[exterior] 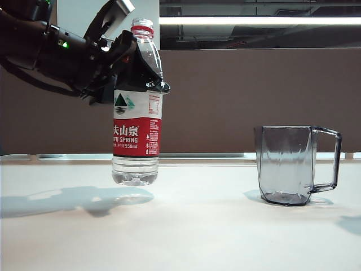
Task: Pick up the mineral water bottle with the left hand on the table and pour water into the mug until it's half full.
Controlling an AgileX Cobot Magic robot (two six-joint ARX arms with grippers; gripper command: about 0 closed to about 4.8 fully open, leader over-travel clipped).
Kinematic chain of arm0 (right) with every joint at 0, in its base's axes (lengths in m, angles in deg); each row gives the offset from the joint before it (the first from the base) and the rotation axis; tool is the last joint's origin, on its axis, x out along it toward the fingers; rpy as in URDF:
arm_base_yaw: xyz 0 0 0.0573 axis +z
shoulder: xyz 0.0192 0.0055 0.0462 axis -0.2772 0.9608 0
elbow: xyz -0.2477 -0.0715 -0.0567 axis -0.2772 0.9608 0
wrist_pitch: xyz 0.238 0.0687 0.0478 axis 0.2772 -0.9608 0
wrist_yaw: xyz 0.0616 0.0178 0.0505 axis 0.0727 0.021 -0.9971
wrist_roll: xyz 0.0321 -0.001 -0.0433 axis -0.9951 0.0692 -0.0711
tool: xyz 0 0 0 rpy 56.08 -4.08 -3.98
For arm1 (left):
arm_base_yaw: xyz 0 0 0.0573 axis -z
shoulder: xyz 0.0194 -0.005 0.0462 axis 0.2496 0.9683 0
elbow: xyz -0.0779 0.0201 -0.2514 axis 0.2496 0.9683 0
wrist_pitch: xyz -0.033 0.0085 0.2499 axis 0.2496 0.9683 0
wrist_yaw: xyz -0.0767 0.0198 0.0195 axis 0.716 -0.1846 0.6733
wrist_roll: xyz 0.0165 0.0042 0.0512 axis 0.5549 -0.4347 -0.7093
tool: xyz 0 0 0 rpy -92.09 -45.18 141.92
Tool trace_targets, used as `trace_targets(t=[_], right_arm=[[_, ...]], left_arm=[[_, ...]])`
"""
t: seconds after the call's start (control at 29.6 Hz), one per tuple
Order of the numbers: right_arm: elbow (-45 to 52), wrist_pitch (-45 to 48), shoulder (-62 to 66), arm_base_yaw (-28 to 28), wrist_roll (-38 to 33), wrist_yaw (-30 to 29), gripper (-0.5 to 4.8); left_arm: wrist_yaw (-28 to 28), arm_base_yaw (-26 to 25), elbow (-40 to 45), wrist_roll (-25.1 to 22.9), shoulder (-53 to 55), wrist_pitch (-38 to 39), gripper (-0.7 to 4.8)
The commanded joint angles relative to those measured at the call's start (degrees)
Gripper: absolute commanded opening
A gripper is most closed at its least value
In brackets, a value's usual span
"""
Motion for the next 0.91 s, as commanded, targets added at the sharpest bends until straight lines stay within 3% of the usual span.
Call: trace_targets(t=[0.03, 0.2, 0.3, 0.51, 0.74, 0.91], right_arm=[[-0.5, 1.0, 0.0, 0.0, 0.2, -0.1, -0.02], [-0.5, 1.0, 0.0, 0.0, 0.2, -0.2, -0.02], [-0.5, 1.0, 0.0, 0.0, 0.2, -0.2, -0.02], [-0.5, 1.0, 0.0, 0.0, 0.2, -0.2, -0.02], [-0.5, 1.0, 0.0, 0.0, 0.2, -0.4, -0.02], [-0.5, 1.0, 0.0, 0.0, 0.2, -0.4, -0.02]], left_arm=[[-4.2, 2.1, -2.4, -0.1, -0.4, -3.4, 2.76], [-14.7, 5.7, -6.5, -4.9, 0.0, 2.8, 2.76], [-16.1, 7.9, -9.3, -8.6, 1.6, 6.4, 2.76], [-18.3, 10.2, -15.4, -10.9, 6.4, 12.9, 2.76], [-19.7, 11.0, -19.0, -13.8, 10.3, 14.1, 2.76], [-22.6, 12.9, -20.2, -18.9, 11.0, 15.5, 2.76]])
